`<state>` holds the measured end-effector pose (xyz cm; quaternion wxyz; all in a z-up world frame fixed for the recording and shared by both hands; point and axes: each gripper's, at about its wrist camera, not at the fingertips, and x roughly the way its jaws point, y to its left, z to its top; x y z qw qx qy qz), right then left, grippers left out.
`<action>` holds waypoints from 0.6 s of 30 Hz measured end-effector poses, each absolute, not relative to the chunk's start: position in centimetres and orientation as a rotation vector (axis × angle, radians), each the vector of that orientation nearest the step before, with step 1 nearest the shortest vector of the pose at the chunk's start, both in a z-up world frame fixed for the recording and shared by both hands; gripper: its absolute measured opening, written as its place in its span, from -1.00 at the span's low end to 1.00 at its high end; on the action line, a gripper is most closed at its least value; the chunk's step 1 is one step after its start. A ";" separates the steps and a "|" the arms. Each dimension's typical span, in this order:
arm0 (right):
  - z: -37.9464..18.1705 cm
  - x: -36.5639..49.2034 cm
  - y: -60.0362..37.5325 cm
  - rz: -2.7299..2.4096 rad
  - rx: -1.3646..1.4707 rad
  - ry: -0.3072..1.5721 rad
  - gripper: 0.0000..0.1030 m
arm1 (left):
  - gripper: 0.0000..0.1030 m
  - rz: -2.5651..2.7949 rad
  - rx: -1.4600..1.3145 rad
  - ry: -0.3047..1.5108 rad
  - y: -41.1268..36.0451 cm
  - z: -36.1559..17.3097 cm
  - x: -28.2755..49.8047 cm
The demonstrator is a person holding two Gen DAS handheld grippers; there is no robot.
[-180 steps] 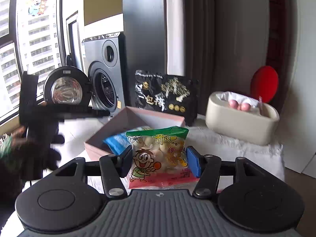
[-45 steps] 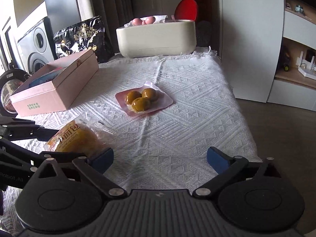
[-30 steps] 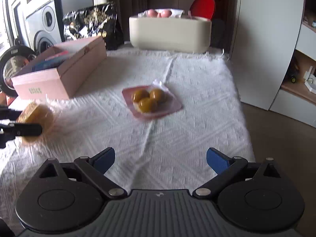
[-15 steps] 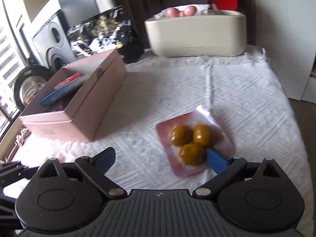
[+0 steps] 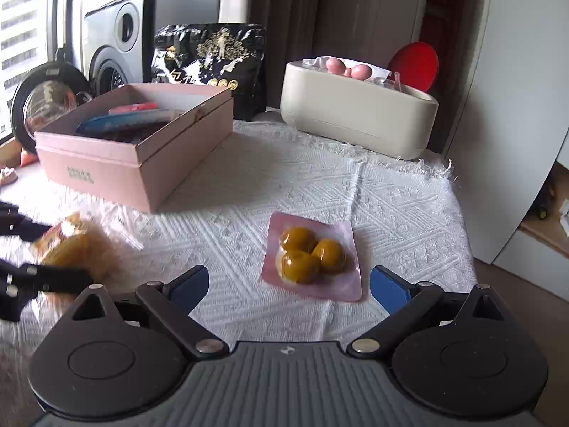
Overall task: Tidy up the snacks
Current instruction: 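Grasp the pink tray of yellow candies with the right gripper while left holds the bun, then lower the bread bun and candy tray into the pink box and open both grippers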
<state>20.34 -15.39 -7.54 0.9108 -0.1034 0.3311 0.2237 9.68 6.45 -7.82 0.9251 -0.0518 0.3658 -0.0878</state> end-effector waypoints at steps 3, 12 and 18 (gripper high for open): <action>-8.0 23.2 -15.5 0.431 -0.114 0.740 0.65 | 0.31 -0.181 -0.118 0.751 6.6 -7.8 9.6; -8.6 22.4 -14.8 0.394 -0.166 0.793 0.41 | 0.31 -0.174 -0.104 0.751 6.4 -7.8 9.4; -5.8 17.0 -14.6 0.532 -0.182 0.767 0.41 | 0.31 -0.173 -0.098 0.753 6.3 -7.7 9.4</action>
